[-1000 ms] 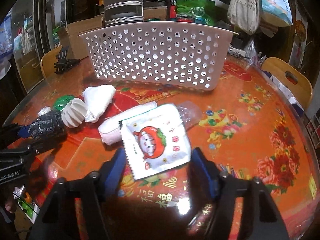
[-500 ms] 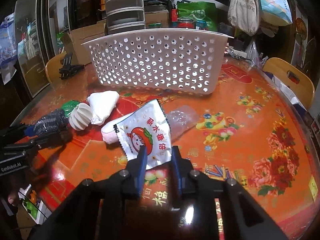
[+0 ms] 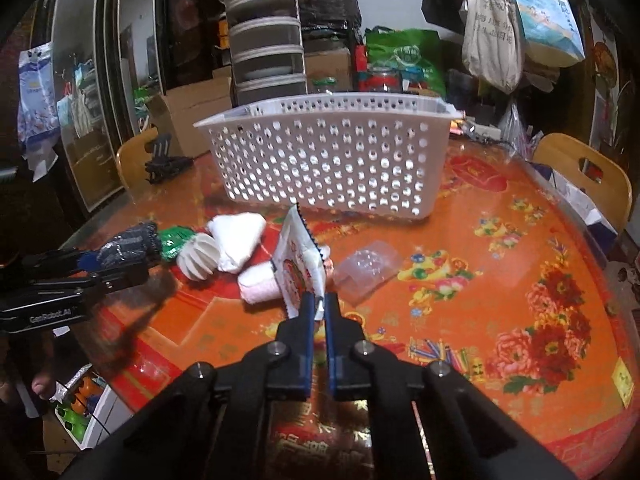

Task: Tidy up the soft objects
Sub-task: 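Grasp the cartoon-printed white packet with the right tool while the left tool grasps the black wrapped bundle, then carry both items over the white basket and open both tools to drop them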

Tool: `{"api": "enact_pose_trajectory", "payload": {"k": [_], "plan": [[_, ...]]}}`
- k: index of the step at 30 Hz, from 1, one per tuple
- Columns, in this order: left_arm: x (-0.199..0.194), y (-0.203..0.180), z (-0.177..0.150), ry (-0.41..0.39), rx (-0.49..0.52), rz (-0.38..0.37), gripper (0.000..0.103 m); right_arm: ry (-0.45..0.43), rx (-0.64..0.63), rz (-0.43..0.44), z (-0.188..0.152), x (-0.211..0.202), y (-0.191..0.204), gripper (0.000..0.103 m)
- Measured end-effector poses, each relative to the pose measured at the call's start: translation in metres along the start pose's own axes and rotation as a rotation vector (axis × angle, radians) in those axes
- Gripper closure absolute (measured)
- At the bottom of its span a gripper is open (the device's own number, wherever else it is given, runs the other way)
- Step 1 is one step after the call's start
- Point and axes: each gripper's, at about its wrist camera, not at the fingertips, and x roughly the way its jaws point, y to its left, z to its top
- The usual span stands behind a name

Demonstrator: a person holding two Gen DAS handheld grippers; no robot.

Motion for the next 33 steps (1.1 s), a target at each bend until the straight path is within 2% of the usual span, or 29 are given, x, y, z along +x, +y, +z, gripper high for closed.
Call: {"api": "enact_pose_trajectory", "payload": {"k": [10,16,22,26,31,33], "plan": [[-0.013,-0.005,0.026,-0.038,0.013,-0.013,0.057,-0.056,-0.037,-0.013,0.021,-0.02,0.007,0.1],[-0.021,-0.004,0.061,-0.073,0.019,-0.021,0.057,-0.092,-0.056,-0.025,0.049,-0.029,0.006,0.1],[-0.028,0.0,0.121,-0.126,0.021,-0.03,0.058,-0.135,-0.064,-0.033,0.096,-0.035,-0.005,0.1],[-0.02,0.002,0.173,-0.129,0.026,-0.017,0.058,-0.129,-0.081,-0.053,0.134,-0.025,-0.011,0.1],[0.014,0.005,0.228,-0.076,0.014,0.002,0.058,-0.088,-0.067,-0.081,0.175,0.004,-0.027,0.1],[0.041,0.002,0.25,-0.018,0.026,0.021,0.058,-0.05,-0.047,-0.08,0.189,0.022,-0.037,0.1]]}}
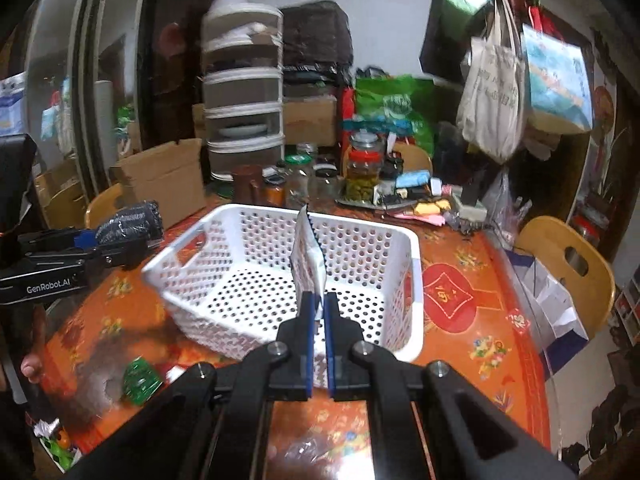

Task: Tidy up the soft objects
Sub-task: 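Carry both items over the white basket and open both tools to drop them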

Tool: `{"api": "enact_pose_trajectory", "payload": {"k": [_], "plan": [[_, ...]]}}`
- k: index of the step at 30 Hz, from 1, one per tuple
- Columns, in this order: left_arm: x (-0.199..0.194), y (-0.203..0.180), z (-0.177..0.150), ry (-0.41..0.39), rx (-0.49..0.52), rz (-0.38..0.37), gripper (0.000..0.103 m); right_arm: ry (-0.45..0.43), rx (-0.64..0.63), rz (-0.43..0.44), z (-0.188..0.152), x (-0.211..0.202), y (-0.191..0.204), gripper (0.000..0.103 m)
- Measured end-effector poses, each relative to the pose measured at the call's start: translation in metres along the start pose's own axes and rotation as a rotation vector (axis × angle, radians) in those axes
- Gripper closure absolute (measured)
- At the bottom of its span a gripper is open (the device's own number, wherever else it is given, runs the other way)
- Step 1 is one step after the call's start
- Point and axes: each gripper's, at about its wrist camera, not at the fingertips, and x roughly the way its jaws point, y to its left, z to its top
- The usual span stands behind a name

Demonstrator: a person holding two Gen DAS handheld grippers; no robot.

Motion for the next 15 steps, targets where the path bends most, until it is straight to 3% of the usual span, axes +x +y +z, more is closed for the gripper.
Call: {"api": "enact_pose_trajectory", "payload": {"k": [6,11,15], "plan": [[0.077,-0.009,0.026,0.158,-0.016,0.035,0.058,0.179,0.036,-0.009,0.017,0.071,-0.02,0.1],[0.128,-0.008,0.02,0.263,-0.032,0.077,0.058,0.279,0.041,-0.06,0.014,0.11,-0.03,0.1],[0.143,-0.006,0.008,0.295,-0.044,0.079,0.058,0.33,0.05,-0.072,0.008,0.128,-0.035,0.1]]}}
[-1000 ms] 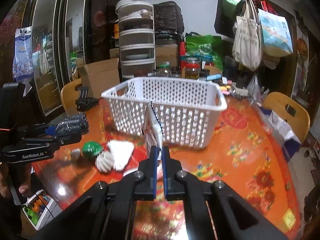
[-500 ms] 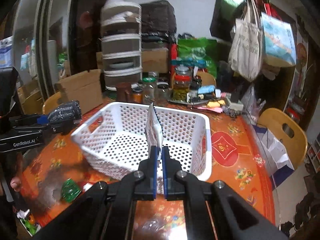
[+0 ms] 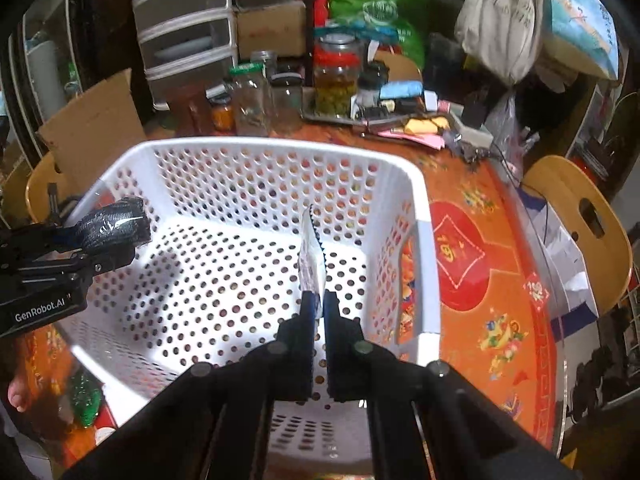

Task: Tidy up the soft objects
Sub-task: 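Carry both items over the white basket and open both tools to drop them, then withdraw both open tools from the basket back toward the remaining items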

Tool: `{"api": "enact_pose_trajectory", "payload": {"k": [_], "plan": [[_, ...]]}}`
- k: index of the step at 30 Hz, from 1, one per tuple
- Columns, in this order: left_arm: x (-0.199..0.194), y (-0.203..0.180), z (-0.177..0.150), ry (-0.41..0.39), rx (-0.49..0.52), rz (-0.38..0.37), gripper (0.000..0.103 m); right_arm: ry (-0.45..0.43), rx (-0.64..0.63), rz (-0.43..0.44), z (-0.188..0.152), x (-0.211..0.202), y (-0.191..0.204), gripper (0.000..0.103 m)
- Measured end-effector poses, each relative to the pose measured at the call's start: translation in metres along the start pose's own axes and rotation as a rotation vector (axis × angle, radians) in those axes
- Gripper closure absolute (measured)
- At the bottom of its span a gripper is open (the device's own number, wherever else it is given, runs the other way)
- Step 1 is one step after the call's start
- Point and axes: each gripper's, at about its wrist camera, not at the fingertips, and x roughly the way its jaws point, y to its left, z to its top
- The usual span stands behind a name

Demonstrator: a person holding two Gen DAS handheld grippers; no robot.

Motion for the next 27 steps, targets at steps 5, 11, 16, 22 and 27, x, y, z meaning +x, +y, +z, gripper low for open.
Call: {"api": "enact_pose_trajectory", "payload": {"k": [5,11,16,22,27], "plan": [[-0.002,0.0,-0.001,-0.019,0.006,0.002,0.05,0.024,-0.012,-0.004,-0.003,0.01,0.005,0.1],[-0.021,0.002,-0.002,-0.087,0.009,-0.014,0.018,-0.001,0.0,0.012,-0.004,0.005,0.004,0.089],[-0.055,0.006,-0.009,-0.175,0.018,-0.005,0.0,-0.057,-0.001,0.007,-0.005,-0.015,0.004,0.038],[-0.097,0.014,-0.023,-0.237,0.023,0.011,0.0,-0.144,0.015,0.006,-0.016,-0.053,0.002,0.013],[-0.133,0.015,-0.045,-0.274,0.037,0.01,0.0,-0.19,0.03,0.016,-0.027,-0.08,0.0,0.006]]}}
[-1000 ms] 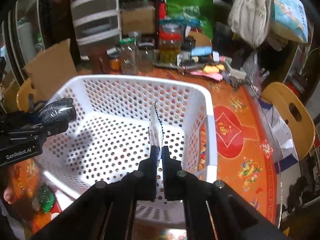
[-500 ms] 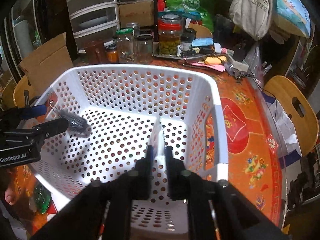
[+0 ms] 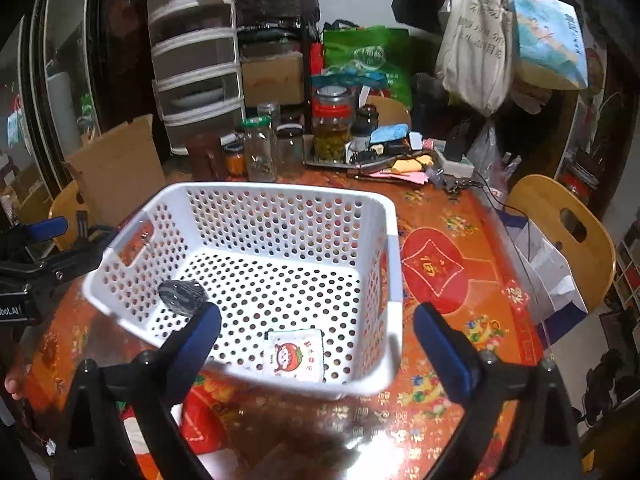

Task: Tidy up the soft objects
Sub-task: 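Withdraw both open tools from the basket back toward the remaining items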

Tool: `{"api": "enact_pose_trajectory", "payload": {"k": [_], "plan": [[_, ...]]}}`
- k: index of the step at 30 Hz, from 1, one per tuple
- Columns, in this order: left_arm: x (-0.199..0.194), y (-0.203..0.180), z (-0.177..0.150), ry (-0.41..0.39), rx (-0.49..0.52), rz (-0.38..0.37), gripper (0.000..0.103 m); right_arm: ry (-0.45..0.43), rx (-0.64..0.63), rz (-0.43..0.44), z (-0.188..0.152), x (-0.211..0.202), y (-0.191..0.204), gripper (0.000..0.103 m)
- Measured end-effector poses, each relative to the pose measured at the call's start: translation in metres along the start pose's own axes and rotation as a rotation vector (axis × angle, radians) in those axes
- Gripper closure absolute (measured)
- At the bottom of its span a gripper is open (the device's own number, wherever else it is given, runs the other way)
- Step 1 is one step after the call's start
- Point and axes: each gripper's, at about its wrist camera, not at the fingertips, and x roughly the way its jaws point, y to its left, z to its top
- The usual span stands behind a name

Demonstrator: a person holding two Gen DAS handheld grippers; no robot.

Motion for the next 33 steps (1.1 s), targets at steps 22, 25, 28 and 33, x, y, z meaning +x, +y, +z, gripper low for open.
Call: {"api": "enact_pose_trajectory", "payload": {"k": [22,25,28,33], "plan": [[-0.166,0.042,-0.126,-0.207,-0.081,0.036,0.0,-0.235,0.02,0.005,-0.1,-0.143,0.024,0.004],[-0.169,0.046,-0.142,-0.219,-0.09,0.057,0.0,-0.234,0.012,-0.027,-0.112,-0.142,0.029,0.004],[-0.167,0.05,-0.16,-0.221,-0.101,0.071,0.0,-0.216,0.012,-0.026,-0.122,-0.134,0.029,0.004],[-0.146,0.058,-0.186,-0.196,-0.107,0.058,0.0,-0.177,0.037,0.021,-0.138,-0.106,0.024,0.004]]}}
